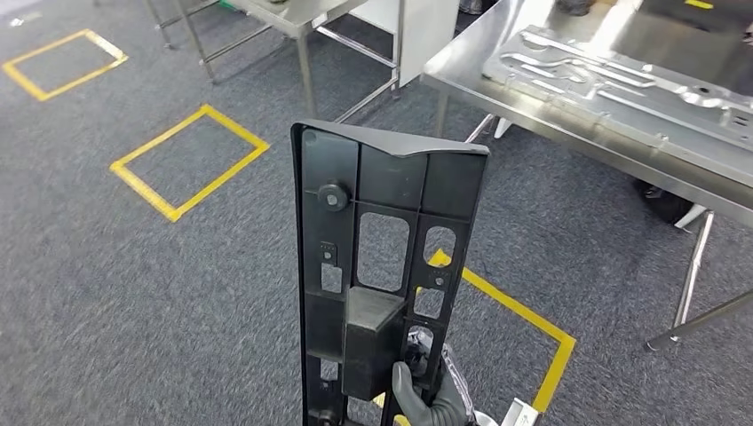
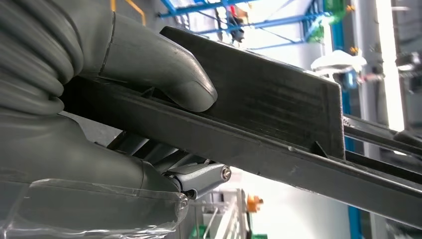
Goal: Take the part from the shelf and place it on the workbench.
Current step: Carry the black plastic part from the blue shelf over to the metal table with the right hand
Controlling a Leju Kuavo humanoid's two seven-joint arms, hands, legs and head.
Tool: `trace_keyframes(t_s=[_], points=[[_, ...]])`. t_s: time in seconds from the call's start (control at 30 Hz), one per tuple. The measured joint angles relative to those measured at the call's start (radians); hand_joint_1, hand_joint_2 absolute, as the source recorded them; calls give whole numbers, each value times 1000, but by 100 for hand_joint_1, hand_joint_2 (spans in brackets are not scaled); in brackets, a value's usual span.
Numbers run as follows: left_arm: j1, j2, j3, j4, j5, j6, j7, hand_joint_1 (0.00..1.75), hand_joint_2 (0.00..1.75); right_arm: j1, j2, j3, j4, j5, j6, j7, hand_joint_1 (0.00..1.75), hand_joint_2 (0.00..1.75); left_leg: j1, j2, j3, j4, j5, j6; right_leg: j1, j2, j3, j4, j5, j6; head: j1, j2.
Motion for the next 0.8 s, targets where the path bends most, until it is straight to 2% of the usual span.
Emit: trace_keyframes(t_s=[0.03,0.07,0.1,0.13,0.17,0.2,0.23,0.27,0.3,0.33,0.37,0.4,0.43,0.5,0.53,0.57,0.6,0.63,0.67,0.73,0.77,0.8], points=[[0,0,0,0,1,0,-1,0,175,-1,2,0,1,0,2,0,175,175,0,-10,-35,66,-24,-2,0,13,0,0,0,-2,0,0],[-1,1,1,0,2,1,-3,0,175,-1,2,-1,3,0,2,0,175,175,1,-15,-60,108,-31,-3,0,27,1,1,-1,-2,0,0],[-2,1,1,0,1,1,-4,0,175,0,2,-2,5,0,2,0,175,175,1,-17,-68,115,-17,-4,0,42,3,1,-2,-1,0,0],[-2,1,1,0,0,0,-4,0,175,0,2,-3,6,0,2,0,175,175,3,-19,-58,81,17,-3,-1,57,6,2,-3,1,0,0],[-2,2,1,0,-1,0,-3,0,175,0,2,-4,6,0,2,0,175,175,5,-31,-33,16,62,-4,-2,72,8,4,-5,4,0,0],[0,3,1,0,-2,0,-2,0,175,0,2,-4,6,0,2,0,175,175,9,-55,-8,-48,96,-3,-2,86,9,8,-7,8,0,0],[2,4,1,0,-3,-1,-2,0,175,0,2,-4,6,0,2,-1,175,175,12,-80,14,-104,117,-1,-2,99,6,13,-9,14,0,0],[2,5,1,0,-3,-2,-2,0,175,0,2,-4,6,1,2,-1,175,175,13,-101,25,-137,124,2,-2,110,0,17,-9,21,0,0],[2,4,1,0,-3,-2,-2,0,175,1,2,-5,7,1,2,-2,175,175,13,-110,28,-147,119,8,-3,121,-6,18,-7,28,0,0],[1,4,1,0,-4,-2,-2,0,175,3,2,-5,7,1,2,-2,175,175,12,-103,29,-152,119,15,-4,132,-12,18,-4,36,0,0],[0,4,1,0,-4,-2,-2,0,175,5,2,-6,7,2,2,-2,175,175,12,-92,30,-153,122,22,-5,133,-14,18,-2,42,0,0],[-1,3,1,0,-4,-2,-1,0,175,6,2,-6,6,3,2,-3,175,175,12,-80,32,-157,124,29,-4,115,-18,25,-7,47,0,0],[0,2,1,0,-5,-2,-1,0,175,7,2,-6,6,4,2,-3,175,175,13,-66,34,-161,126,36,-2,87,-31,51,-22,50,0,0],[4,2,1,0,-5,-2,0,0,175,6,2,-6,6,4,3,-3,175,175,9,-36,37,-165,125,45,0,24,-86,164,-80,56,0,0],[6,2,1,0,-5,-2,1,0,175,6,2,-7,6,5,3,-3,175,175,7,-21,37,-165,124,47,-2,13,-121,233,-108,58,0,0],[8,2,1,0,-5,-2,1,0,175,7,2,-7,6,5,3,-3,175,175,4,-6,37,-164,122,49,-3,8,-147,285,-123,60,0,0],[9,3,1,0,-5,-2,2,0,175,8,2,-7,7,5,3,-3,175,175,3,7,39,-164,120,49,-4,6,-156,302,-119,59,0,0],[9,3,1,0,-5,-2,3,0,175,9,2,-7,7,5,3,-3,175,175,1,20,42,-164,118,48,-4,3,-143,277,-97,57,0,0],[9,3,1,0,-5,-2,3,0,175,9,2,-7,7,5,3,-3,175,175,0,31,46,-164,114,48,-3,-7,-111,216,-62,52,0,0],[11,2,1,0,-5,-2,3,0,175,8,2,-7,7,5,4,-4,175,175,-4,51,56,-164,107,42,8,-51,-38,80,-13,36,0,0],[12,2,1,0,-4,-1,3,0,175,7,2,-7,7,5,4,-4,175,175,-6,59,59,-164,103,38,15,-67,-18,39,-4,29,0,0],[13,1,1,0,-4,-1,2,0,175,7,2,-7,7,6,5,-4,175,175,-8,68,61,-164,100,34,20,-75,-12,23,-6,24,0,0]])
